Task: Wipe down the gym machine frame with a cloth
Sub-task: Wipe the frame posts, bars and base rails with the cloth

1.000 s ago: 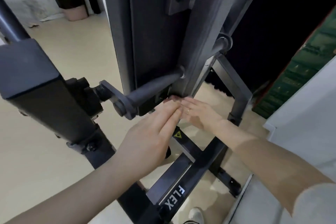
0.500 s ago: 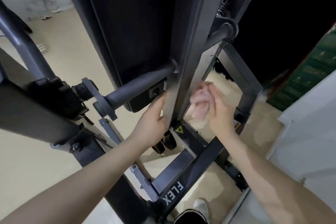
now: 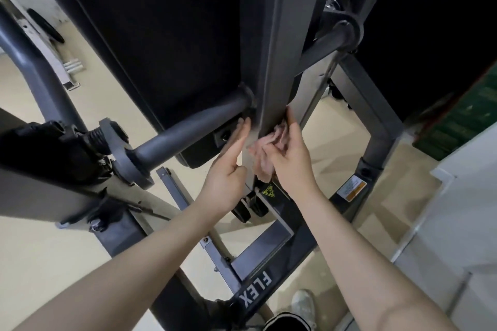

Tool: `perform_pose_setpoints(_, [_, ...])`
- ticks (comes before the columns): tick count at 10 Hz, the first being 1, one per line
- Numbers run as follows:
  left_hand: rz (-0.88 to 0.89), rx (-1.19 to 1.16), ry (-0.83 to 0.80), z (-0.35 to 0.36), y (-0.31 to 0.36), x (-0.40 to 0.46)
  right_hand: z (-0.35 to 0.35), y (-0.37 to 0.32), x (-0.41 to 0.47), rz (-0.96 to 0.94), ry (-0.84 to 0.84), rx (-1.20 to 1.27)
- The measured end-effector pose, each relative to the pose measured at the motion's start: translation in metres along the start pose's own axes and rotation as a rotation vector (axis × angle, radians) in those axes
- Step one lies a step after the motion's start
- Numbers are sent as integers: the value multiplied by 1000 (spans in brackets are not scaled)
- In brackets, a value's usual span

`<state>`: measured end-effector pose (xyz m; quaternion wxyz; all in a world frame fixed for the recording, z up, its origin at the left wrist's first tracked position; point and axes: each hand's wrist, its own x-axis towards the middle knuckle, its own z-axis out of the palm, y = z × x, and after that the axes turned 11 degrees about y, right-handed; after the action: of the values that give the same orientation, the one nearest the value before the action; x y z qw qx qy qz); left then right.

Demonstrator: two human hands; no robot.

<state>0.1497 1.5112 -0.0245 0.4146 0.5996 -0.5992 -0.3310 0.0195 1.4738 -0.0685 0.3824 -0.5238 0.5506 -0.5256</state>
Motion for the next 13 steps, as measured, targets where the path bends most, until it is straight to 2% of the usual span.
perform_pose_setpoints(2, [-29,-2,26,-6,-2,3,23,-8,-12,53,231,122])
perform_pose_setpoints(3, [-57,-34,60,-10,-3,3,27,-28,-12,-100,376,78])
perform_pose_setpoints(4, [-50,-24,77,-12,-6,-1,32,-18,-6,-202,391,30])
perform_pose_setpoints(5, [-97,-27,95,-15,-11,-2,34,26,-6,-177,213,-204])
perform_pose_setpoints(6, [-164,-14,137,-12,-21,-1,41,81,-13,38,25,-94])
perform_pose_setpoints(7, [-346,3,100,0,-38,3,41,84,-10,264,-46,-101])
perform_pose_setpoints(8, [-463,19,34,13,-47,3,36,50,-6,44,89,-151])
perform_pose_setpoints(9, [-452,-20,26,25,-47,9,32,28,-14,-86,203,-268])
perform_pose_setpoints(10, [-418,-75,59,35,-46,20,41,62,-6,-244,224,-494])
perform_pose_setpoints(11, [-449,-175,104,35,-40,16,54,130,-5,-170,122,-185])
perform_pose_setpoints(12, [-546,-164,97,37,-55,15,60,154,-7,-5,-41,-384])
perform_pose_setpoints(13, [-593,-102,51,42,-57,16,49,154,1,157,-120,-398])
